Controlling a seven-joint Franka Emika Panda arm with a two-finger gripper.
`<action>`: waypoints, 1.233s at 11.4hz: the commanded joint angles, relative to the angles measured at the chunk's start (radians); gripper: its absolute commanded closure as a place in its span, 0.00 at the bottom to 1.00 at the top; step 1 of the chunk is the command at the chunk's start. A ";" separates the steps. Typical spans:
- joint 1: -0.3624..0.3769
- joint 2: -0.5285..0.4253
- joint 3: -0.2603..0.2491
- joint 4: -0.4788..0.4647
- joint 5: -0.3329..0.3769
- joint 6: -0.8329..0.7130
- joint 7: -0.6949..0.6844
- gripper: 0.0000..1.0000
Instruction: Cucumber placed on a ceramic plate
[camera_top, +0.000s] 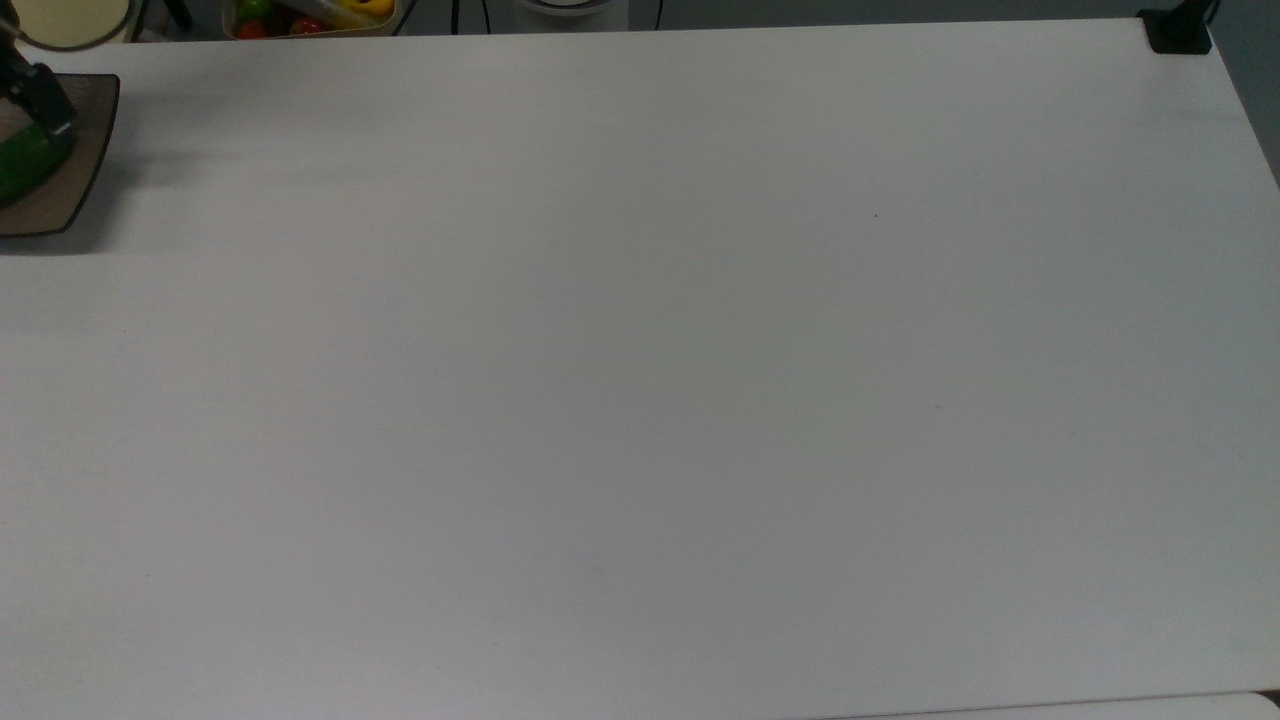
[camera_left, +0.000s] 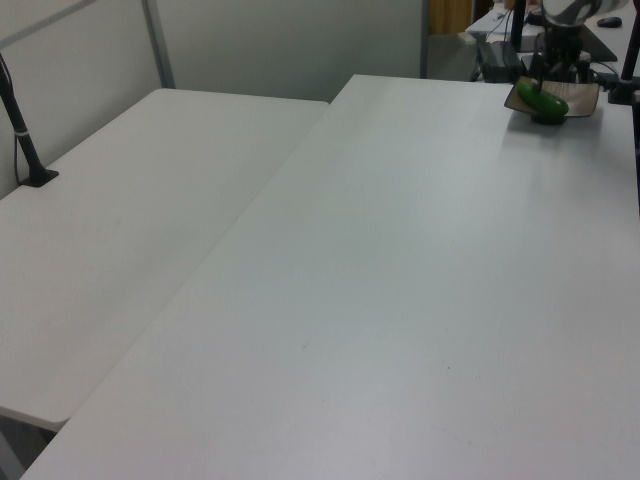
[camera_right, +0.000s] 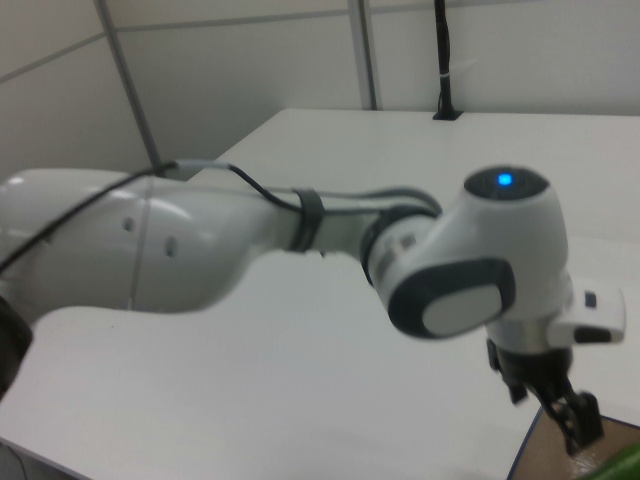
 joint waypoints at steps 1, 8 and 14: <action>0.059 -0.167 0.001 0.013 0.106 -0.223 0.013 0.00; 0.269 -0.307 0.144 0.013 0.114 -0.450 0.325 0.00; 0.406 -0.325 0.331 0.005 -0.046 -0.501 0.330 0.00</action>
